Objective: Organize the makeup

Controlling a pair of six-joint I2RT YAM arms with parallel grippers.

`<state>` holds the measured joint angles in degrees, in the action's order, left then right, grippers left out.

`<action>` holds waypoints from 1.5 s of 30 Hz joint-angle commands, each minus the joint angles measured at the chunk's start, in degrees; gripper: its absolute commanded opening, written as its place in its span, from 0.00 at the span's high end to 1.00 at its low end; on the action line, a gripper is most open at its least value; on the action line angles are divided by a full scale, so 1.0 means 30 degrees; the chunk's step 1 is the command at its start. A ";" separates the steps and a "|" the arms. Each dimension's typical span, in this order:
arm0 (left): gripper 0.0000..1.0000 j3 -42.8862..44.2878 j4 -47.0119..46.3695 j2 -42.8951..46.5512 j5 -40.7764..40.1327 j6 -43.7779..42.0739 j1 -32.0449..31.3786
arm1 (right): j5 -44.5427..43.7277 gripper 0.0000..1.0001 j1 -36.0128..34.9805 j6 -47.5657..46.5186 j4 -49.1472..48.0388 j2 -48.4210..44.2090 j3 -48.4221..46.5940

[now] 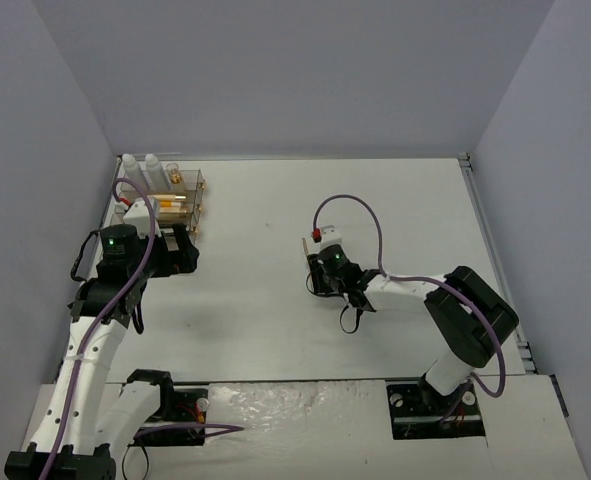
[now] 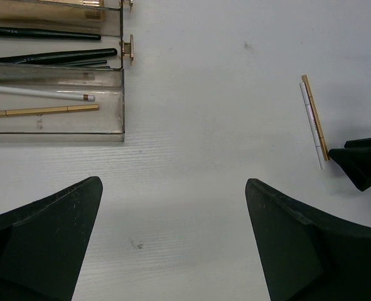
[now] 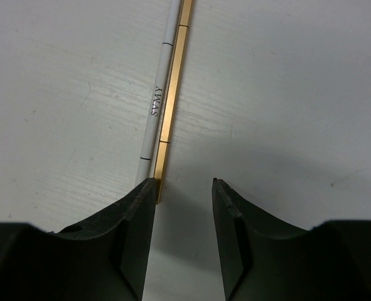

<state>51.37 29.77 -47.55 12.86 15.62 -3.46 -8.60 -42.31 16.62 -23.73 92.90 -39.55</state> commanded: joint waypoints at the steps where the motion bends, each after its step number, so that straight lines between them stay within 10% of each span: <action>1: 0.03 0.0424 -0.0755 -0.0008 0.0165 -0.0108 0.0012 | -0.0531 0.62 -0.0136 0.0113 -0.1112 0.0450 -0.0662; 45: 0.03 0.0424 -0.0696 -0.0293 0.0165 -0.0014 0.0041 | -0.1258 0.62 0.0913 -0.0578 0.1612 -0.1231 -0.1957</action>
<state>51.33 29.82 -48.17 12.91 15.64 -3.46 -12.12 -39.72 15.85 -18.09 92.14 -42.04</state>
